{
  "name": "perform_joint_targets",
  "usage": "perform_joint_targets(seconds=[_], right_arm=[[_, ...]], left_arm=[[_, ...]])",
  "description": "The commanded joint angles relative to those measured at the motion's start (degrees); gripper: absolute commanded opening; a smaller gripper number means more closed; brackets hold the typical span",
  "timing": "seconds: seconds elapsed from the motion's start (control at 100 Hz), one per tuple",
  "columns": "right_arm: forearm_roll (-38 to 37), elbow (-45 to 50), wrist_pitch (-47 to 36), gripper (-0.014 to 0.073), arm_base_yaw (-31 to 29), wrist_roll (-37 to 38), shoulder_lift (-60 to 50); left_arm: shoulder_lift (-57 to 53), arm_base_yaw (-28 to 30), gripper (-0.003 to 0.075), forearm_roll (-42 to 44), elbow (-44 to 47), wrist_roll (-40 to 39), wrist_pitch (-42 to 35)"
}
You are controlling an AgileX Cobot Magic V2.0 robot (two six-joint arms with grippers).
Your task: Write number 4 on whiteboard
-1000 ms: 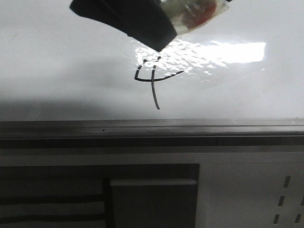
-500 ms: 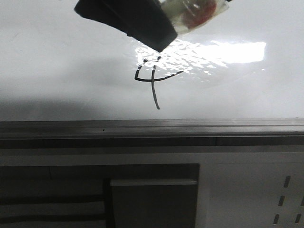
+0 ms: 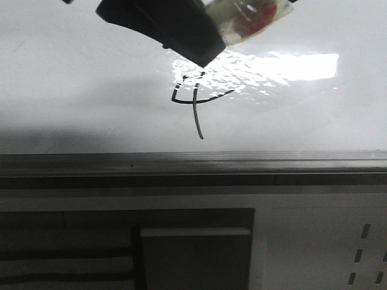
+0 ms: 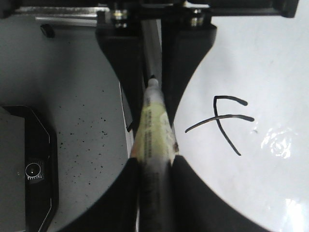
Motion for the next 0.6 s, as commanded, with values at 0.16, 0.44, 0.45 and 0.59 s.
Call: perform_joint_targets(seconds=[0.16,0.44,0.45,0.59], right_arm=[[0.70,-1.84,-2.23,0.0334,-1.35,0.73,-4.47],[-9.75,-1.84,-1.97,0.0331,-6.70,14.24,-14.64],[-10.17,-1.84,-1.97,0.0331,-6.98,15.10,-15.13],[-11.56,-1.70,-0.84,0.0331,-9.18,18.14,-18.62]], left_arm=[[-2.34,-0.05,-0.0020,-2.05,-1.96,-1.68,-1.95],[-9.51,-0.05,-0.0020,25.99,-1.96,-35.76,-8.26],[-10.06,-0.05,-0.0020,26.91,-1.96,-38.27,-8.26],[-15.91,-0.05,-0.0020,43.60,1.08,-61.30,-7.91]])
